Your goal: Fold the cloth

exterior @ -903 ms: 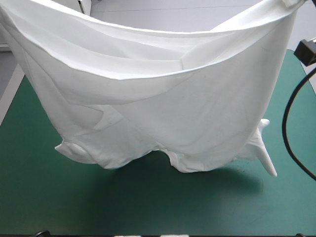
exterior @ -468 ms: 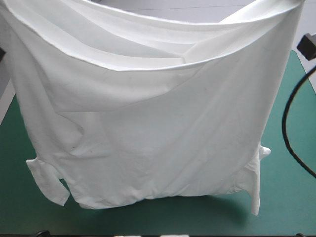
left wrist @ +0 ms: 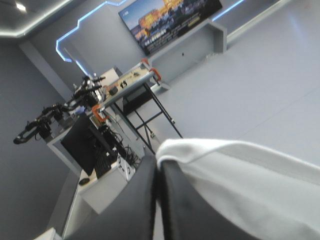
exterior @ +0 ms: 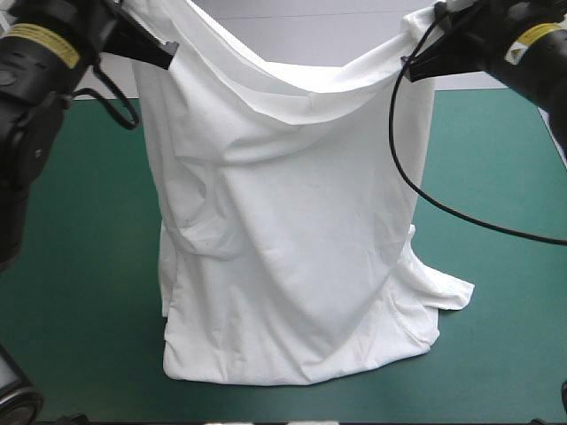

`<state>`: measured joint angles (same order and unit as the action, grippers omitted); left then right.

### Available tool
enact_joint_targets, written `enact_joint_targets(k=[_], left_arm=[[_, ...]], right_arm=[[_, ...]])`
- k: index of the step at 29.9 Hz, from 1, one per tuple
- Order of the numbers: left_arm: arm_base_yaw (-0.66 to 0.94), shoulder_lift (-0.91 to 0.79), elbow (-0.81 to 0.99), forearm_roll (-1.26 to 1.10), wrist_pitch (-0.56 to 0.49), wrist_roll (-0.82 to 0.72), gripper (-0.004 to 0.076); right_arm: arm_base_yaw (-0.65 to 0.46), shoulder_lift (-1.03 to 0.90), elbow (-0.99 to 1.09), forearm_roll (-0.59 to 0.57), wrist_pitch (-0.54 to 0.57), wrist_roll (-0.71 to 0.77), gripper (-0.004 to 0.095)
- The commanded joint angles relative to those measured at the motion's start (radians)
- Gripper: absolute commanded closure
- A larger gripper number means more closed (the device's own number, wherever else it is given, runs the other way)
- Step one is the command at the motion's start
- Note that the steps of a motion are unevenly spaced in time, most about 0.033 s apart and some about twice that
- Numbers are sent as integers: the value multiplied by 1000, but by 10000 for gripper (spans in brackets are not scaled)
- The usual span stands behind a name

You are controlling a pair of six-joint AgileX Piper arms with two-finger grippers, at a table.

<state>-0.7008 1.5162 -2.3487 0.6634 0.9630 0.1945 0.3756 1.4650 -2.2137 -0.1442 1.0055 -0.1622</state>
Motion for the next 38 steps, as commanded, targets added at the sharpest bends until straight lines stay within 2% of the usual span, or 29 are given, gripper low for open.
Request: enact_joint_targets(k=[1,6,9,12,15,20,26,33,35,38], left_arm=[[116,20,24,-81,-97,-34,732],[314,68,126,-355,-210,-6,732],[417,114,165,-489,-283,8,732],[487,183,167,-647,-357,111,732],[542,253,167,-797,-417,185,732],[585,383,167,-959,-425,294,732],[587,544,167,-982,-456,301,732],[590,662,167,-1058,-490,327,733],[594,675,167,-1070,-497,327,733],[603,683,167,-1085,-477,337,728]], right_arm=[[-4,31,17,-46,-88,2,923],[-24,122,36,-69,-146,3,923],[-81,189,36,-9,-206,13,927],[-147,257,36,63,-250,1,927],[-193,325,36,82,-283,-6,927],[-251,435,36,198,-312,-81,927],[-264,586,36,331,-323,-172,927],[-264,735,36,446,-297,-184,915],[-270,763,36,475,-263,-203,863],[-294,784,36,559,-225,-235,729]])
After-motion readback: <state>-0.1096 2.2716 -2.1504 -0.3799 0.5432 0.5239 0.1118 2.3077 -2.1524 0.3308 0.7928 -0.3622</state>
